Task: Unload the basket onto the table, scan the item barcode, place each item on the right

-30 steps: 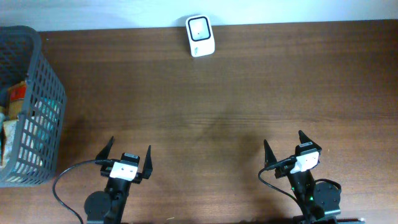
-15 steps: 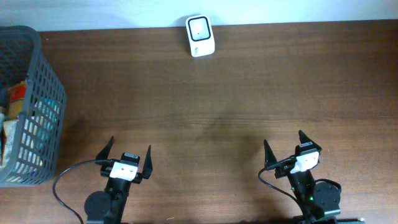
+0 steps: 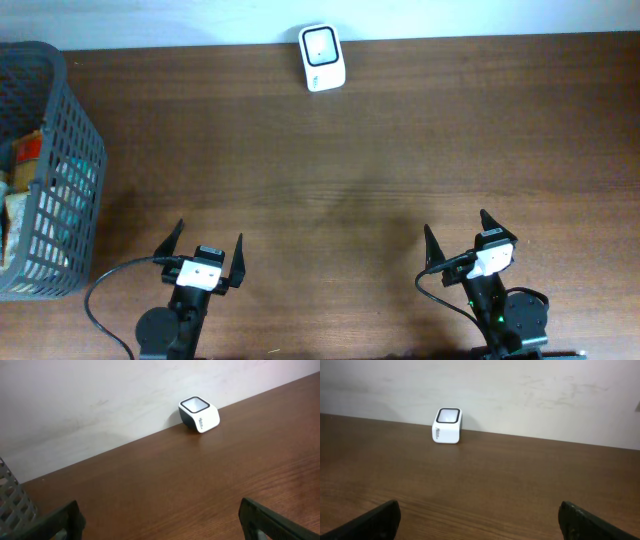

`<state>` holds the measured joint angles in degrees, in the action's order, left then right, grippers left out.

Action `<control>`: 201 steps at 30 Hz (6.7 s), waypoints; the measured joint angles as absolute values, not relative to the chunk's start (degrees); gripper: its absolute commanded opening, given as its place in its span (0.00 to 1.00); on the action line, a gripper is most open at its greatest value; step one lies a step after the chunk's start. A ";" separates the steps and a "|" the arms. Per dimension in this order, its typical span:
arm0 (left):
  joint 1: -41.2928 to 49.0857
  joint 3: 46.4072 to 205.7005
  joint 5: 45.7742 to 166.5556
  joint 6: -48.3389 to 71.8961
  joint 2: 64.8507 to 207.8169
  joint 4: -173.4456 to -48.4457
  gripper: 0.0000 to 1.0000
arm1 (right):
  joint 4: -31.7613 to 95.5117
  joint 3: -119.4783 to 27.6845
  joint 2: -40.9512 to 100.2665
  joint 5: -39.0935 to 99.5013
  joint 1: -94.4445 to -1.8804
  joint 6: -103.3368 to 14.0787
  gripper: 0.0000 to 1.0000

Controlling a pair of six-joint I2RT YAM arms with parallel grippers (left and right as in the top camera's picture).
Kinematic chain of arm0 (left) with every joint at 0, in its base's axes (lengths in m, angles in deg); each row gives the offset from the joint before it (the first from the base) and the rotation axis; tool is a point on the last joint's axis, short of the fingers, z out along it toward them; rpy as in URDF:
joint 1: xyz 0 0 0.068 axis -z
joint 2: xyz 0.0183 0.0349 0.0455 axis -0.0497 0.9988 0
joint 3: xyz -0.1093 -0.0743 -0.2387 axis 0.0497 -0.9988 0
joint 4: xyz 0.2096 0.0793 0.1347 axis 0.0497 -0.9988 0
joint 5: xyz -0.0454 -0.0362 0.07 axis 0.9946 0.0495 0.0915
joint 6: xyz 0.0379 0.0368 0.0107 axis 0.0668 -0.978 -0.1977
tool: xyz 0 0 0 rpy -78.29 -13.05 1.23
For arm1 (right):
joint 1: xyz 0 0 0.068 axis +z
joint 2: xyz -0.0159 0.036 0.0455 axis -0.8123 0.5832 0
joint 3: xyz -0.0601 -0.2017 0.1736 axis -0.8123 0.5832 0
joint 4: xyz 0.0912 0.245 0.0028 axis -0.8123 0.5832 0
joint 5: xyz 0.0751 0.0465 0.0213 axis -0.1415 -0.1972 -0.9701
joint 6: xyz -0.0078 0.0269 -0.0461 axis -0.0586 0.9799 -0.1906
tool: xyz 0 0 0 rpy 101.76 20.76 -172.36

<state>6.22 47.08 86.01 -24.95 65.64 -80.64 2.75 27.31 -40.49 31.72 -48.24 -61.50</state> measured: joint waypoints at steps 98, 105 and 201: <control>-48.35 141.20 92.33 -21.43 179.88 -121.12 0.00 | 2.90 27.29 -40.54 32.36 -48.24 -61.52 0.99; -41.62 153.53 101.42 -9.35 157.17 -117.34 0.00 | 2.90 27.31 -40.54 32.36 -48.24 -61.57 0.99; -41.93 128.22 75.32 -40.93 178.57 -105.40 0.00 | 2.90 27.31 -40.54 32.36 -48.24 -61.52 0.99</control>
